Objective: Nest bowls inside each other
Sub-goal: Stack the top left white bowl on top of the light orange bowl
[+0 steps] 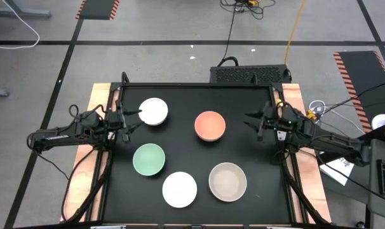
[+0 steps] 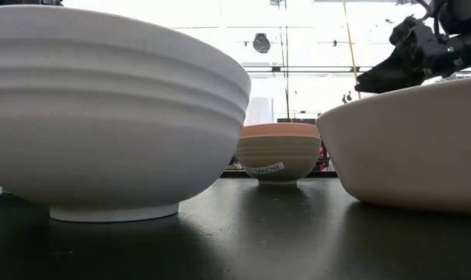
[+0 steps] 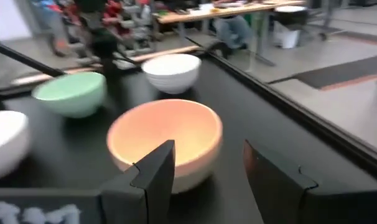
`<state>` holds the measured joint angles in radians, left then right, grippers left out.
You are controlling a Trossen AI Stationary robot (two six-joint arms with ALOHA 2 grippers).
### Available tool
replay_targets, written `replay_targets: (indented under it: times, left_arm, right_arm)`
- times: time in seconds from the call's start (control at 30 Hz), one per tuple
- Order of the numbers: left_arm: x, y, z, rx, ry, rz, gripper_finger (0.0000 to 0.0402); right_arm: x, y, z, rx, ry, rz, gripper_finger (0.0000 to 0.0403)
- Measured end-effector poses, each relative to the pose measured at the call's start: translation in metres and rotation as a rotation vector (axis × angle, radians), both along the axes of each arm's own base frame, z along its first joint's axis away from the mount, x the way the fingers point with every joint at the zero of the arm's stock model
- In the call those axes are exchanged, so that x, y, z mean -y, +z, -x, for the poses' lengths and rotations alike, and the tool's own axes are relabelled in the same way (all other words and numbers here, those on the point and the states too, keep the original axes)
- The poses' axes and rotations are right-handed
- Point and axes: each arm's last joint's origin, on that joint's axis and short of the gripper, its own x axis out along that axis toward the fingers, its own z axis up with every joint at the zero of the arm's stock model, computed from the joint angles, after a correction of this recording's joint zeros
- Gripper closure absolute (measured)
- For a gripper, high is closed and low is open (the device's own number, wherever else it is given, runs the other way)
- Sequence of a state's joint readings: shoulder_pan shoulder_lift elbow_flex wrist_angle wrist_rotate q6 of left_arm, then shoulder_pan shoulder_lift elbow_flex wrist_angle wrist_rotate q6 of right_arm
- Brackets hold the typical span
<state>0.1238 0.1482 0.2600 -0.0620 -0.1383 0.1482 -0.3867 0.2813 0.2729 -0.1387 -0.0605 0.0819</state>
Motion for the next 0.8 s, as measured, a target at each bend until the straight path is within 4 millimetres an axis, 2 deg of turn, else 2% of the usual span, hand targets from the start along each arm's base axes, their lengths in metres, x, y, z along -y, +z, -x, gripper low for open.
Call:
replay_targets:
  times: [0.17,0.37,0.53,0.67,0.8]
  left_arm:
    - [0.000,0.000,0.000,0.003,0.000,0.012,0.0163]
    - [0.000,0.000,0.000,0.005,0.000,0.019,0.0163]
    - [0.000,0.000,0.000,0.003,-0.001,0.022,0.0163]
    - [0.000,-0.001,0.000,-0.008,0.000,0.025,0.0163]
    - [0.000,-0.002,0.000,-0.010,0.000,0.034,0.0163]
  right_arm:
    - [0.005,-0.008,0.003,-0.100,-0.083,0.017,0.0222]
    - [0.006,-0.020,0.003,-0.073,-0.106,-0.031,0.0222]
    - [0.004,-0.036,-0.001,0.101,0.022,-0.044,0.0222]
    - [0.002,-0.031,-0.002,0.212,0.090,-0.044,0.0222]
    - [-0.003,-0.032,-0.004,0.205,0.154,-0.083,0.0222]
